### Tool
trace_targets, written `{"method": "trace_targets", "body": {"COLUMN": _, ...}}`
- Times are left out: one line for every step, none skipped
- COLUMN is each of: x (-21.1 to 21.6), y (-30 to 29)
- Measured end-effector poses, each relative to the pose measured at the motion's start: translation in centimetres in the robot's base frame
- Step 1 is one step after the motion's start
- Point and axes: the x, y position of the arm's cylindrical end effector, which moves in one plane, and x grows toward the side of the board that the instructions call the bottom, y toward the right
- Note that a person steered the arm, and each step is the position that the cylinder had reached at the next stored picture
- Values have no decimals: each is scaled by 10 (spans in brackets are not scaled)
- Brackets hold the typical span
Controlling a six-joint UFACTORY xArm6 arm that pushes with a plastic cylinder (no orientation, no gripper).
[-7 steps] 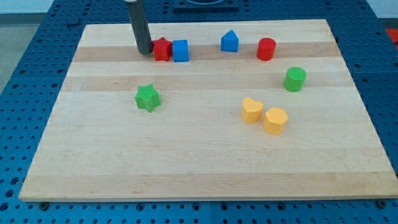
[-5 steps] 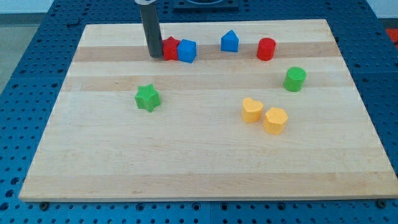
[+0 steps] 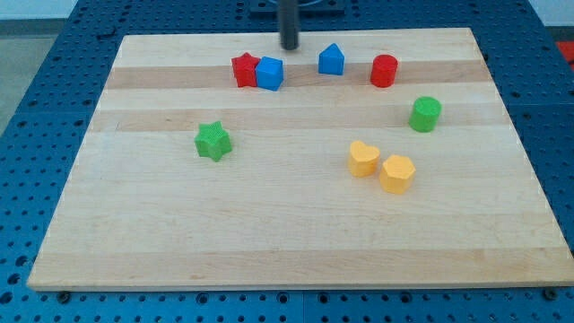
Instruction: Push blue triangle down a bit
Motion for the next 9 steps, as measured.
{"method": "trace_targets", "body": {"x": -1, "y": 57}}
{"method": "trace_targets", "body": {"x": 2, "y": 75}}
{"method": "trace_targets", "body": {"x": 4, "y": 62}}
{"method": "trace_targets", "body": {"x": 17, "y": 53}}
{"method": "trace_targets", "body": {"x": 33, "y": 53}}
{"method": "trace_targets", "body": {"x": 42, "y": 51}}
{"method": "trace_targets", "body": {"x": 50, "y": 49}}
{"method": "trace_targets", "body": {"x": 44, "y": 44}}
{"method": "trace_targets", "body": {"x": 27, "y": 16}}
